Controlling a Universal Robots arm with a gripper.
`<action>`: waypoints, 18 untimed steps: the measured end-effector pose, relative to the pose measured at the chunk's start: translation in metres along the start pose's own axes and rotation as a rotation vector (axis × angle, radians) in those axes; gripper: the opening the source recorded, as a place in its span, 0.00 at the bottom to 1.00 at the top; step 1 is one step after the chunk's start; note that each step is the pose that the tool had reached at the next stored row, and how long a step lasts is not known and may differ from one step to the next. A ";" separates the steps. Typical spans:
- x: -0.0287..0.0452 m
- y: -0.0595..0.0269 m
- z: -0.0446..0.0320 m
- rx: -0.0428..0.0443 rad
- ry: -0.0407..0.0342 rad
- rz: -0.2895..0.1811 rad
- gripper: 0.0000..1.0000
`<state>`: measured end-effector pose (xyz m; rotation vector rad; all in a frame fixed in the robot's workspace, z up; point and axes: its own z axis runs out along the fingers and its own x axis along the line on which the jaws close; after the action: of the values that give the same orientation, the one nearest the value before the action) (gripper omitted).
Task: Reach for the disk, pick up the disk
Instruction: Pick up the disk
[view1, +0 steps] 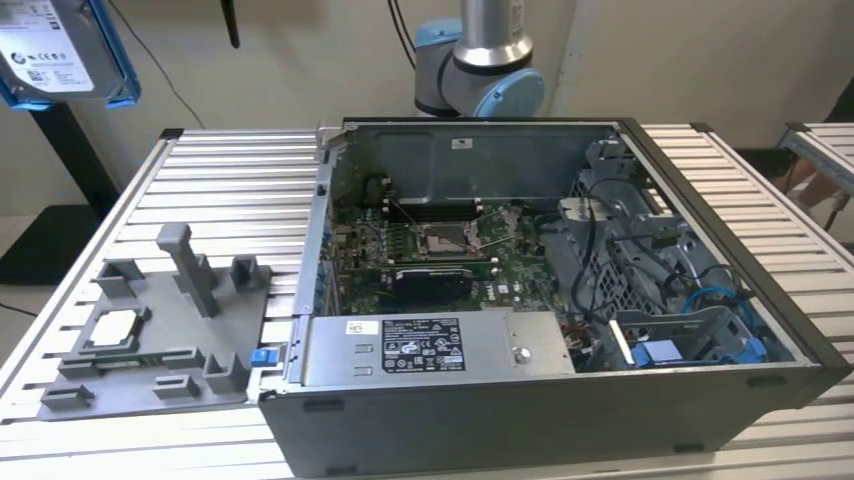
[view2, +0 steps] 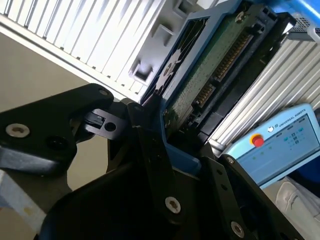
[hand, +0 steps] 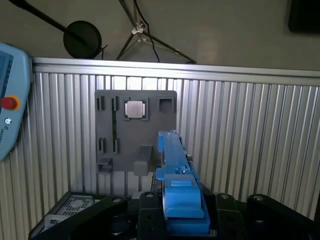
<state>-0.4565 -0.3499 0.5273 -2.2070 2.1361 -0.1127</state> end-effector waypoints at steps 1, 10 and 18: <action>0.0000 0.0000 0.0000 0.0000 0.0000 0.000 0.00; 0.0005 -0.0151 0.0015 -0.0001 0.0001 0.000 0.00; 0.0012 -0.0352 0.0035 -0.0001 0.0000 0.000 0.00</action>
<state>-0.4212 -0.3499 0.5273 -2.2071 2.1361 -0.1126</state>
